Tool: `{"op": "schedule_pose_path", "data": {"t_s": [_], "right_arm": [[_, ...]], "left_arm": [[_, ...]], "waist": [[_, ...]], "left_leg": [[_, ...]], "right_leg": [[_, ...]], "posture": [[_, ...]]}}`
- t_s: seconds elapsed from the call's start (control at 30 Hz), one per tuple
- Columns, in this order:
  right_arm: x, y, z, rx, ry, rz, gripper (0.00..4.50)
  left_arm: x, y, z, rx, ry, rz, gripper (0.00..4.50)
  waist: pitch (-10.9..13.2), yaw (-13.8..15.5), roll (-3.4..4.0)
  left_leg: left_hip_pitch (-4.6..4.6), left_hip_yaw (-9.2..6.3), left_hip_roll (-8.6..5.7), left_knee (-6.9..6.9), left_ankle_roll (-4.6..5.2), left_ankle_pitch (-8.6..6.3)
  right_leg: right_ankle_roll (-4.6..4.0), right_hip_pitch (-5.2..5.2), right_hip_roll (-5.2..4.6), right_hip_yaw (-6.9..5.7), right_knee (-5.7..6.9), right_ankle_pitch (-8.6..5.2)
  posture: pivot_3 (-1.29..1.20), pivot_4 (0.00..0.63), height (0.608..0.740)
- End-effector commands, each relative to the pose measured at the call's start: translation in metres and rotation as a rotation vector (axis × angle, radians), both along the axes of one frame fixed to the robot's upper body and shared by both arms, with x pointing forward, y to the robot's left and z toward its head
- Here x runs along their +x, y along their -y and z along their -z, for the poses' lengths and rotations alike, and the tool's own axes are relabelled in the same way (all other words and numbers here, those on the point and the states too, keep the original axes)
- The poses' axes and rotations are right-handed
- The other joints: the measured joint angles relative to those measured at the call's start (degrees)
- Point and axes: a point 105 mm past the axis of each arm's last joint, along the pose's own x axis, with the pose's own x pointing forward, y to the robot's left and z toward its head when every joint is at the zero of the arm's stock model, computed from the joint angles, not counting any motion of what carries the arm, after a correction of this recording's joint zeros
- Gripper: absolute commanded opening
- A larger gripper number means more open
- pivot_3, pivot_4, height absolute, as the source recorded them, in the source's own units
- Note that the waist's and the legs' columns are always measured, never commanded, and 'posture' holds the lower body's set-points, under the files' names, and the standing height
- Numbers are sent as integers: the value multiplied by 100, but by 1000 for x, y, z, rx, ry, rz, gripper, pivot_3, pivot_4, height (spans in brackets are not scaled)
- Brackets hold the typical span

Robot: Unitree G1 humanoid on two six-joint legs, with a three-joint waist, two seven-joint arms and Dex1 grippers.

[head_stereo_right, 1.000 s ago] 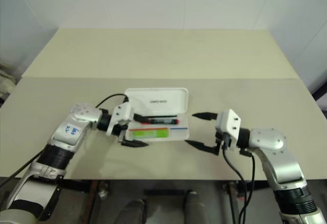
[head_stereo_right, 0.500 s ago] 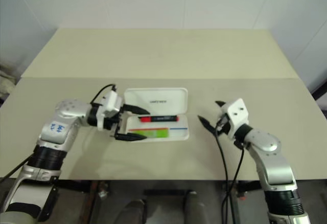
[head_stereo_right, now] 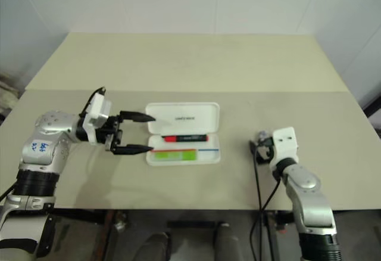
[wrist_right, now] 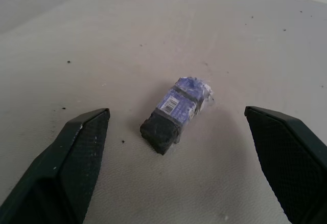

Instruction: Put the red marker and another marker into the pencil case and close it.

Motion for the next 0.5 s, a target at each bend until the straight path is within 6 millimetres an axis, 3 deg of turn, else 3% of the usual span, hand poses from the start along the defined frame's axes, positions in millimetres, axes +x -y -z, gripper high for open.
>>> {"op": "schedule_pose_path", "data": {"t_s": [0.03,0.5], "right_arm": [[-2,-3,6,2,-13,38,4500],[20,-25,1,120,6,73,4500]], "left_arm": [[-5,-1,-18,-14,69,13,4475],[-6,-2,-20,-23,79,-3,4475]], "waist": [[-1,-15,-2],[-4,-162,-6]], "left_leg": [[1,0,0,0,0,0],[11,1,2,1,16,13]], "right_leg": [[0,0,0,1,0,0],[-33,12,7,8,-8,3]], "posture": [[0,150,740],[0,150,740]]}}
